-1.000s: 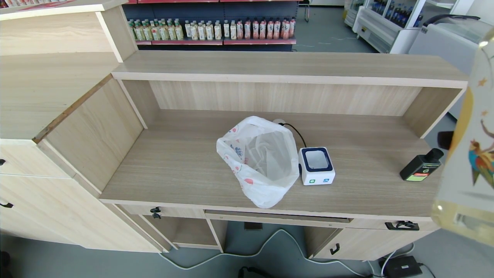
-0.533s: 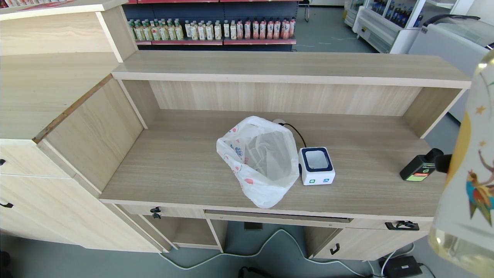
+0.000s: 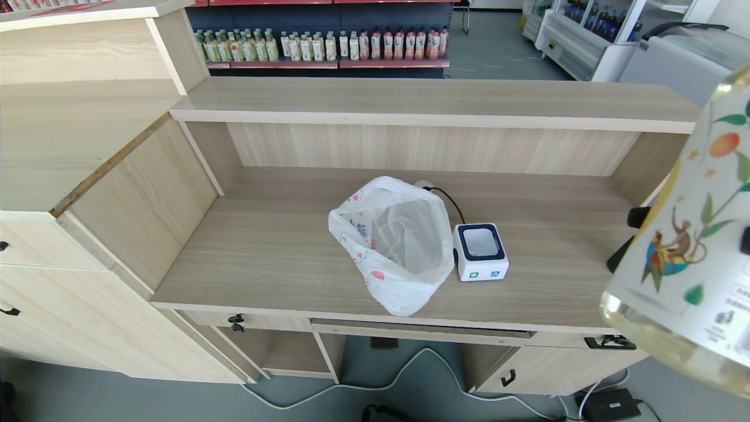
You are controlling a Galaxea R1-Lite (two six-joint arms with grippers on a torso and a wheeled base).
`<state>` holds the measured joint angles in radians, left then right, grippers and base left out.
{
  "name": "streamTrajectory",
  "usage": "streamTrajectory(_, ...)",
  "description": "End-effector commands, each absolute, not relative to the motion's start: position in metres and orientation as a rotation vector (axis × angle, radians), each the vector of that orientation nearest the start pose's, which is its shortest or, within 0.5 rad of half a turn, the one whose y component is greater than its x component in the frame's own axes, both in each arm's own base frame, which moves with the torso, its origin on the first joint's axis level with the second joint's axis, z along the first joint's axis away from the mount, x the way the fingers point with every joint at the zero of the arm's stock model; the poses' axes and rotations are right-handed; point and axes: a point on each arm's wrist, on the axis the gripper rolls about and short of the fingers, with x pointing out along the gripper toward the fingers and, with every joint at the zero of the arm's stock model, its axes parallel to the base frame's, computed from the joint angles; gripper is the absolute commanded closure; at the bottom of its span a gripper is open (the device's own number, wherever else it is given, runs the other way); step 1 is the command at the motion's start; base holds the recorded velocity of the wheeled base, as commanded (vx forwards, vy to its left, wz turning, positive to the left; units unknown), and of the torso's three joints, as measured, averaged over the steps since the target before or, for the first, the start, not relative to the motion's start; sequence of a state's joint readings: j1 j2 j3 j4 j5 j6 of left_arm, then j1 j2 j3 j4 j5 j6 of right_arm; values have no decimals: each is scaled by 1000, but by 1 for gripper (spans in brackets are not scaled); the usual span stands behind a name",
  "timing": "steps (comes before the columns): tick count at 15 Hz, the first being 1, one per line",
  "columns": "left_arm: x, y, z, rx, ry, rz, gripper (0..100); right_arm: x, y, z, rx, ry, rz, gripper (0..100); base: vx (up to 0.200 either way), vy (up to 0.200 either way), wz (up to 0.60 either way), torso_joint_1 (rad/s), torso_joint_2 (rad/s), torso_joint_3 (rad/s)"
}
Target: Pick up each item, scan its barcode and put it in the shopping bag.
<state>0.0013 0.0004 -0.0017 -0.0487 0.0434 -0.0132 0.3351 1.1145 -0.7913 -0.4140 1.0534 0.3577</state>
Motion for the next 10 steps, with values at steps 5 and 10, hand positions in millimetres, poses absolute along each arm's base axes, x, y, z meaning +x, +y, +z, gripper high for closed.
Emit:
streamTrajectory(5, -23, 1, 81, -13, -51, 44, 0, 251, -15, 229, -408, 80, 574, 100, 0, 0, 0, 0, 0, 0)
streamTrajectory(10, -23, 1, 81, -15, -51, 46, 0, 255, -49, 197, -848, 31, 499, 100, 0, 0, 0, 0, 0, 0)
